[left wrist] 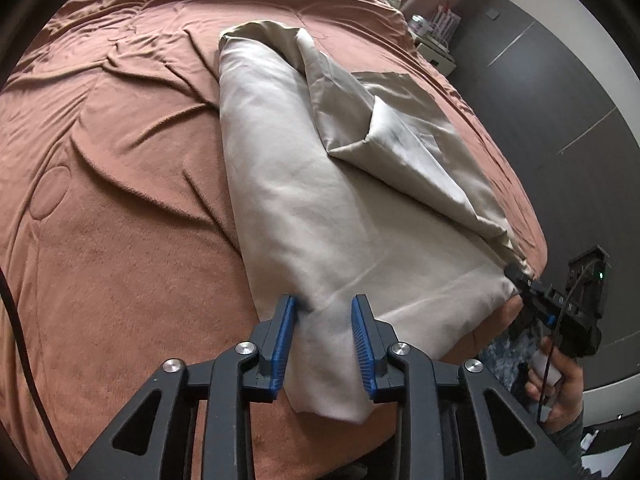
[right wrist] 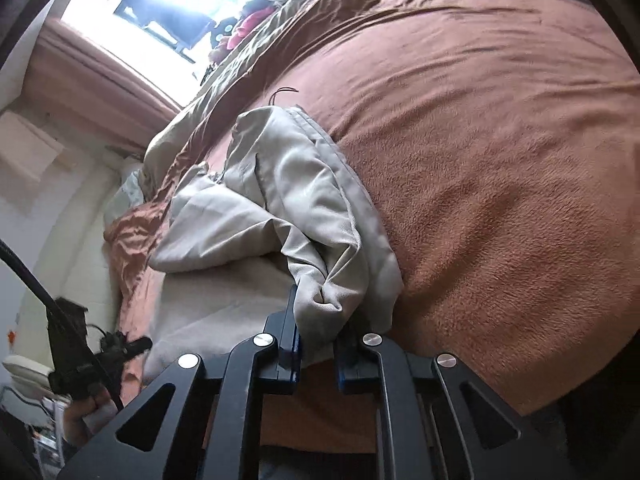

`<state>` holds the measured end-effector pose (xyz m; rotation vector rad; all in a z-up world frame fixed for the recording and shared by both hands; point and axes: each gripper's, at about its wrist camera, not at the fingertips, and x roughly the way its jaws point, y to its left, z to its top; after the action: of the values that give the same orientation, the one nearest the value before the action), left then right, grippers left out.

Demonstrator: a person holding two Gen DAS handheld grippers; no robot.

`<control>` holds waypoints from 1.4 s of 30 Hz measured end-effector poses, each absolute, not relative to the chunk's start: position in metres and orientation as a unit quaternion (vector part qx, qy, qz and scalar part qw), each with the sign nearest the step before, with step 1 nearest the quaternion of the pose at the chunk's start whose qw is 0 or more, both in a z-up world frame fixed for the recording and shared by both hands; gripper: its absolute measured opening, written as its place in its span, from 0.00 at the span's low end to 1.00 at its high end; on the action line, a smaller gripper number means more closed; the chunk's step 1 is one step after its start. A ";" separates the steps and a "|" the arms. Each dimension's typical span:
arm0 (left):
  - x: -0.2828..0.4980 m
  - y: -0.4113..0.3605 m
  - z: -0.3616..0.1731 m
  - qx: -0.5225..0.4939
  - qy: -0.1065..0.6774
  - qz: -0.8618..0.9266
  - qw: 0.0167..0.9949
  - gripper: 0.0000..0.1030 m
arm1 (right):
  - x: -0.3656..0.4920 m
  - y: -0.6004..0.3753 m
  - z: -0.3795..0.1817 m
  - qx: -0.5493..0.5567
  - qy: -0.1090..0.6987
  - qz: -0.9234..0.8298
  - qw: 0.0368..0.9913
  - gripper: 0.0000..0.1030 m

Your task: Fold large clothes

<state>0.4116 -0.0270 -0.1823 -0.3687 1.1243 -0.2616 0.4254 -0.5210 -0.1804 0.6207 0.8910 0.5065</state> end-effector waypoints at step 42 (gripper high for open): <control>0.441 0.049 -0.205 -0.340 0.429 -0.080 0.833 0.42 | 0.488 -0.268 -0.090 -0.184 0.391 0.327 0.840 0.18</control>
<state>0.4411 0.0493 -0.2047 -0.7204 0.9084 -0.1706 0.4875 -0.2678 -0.0898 -0.3899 0.8258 0.6912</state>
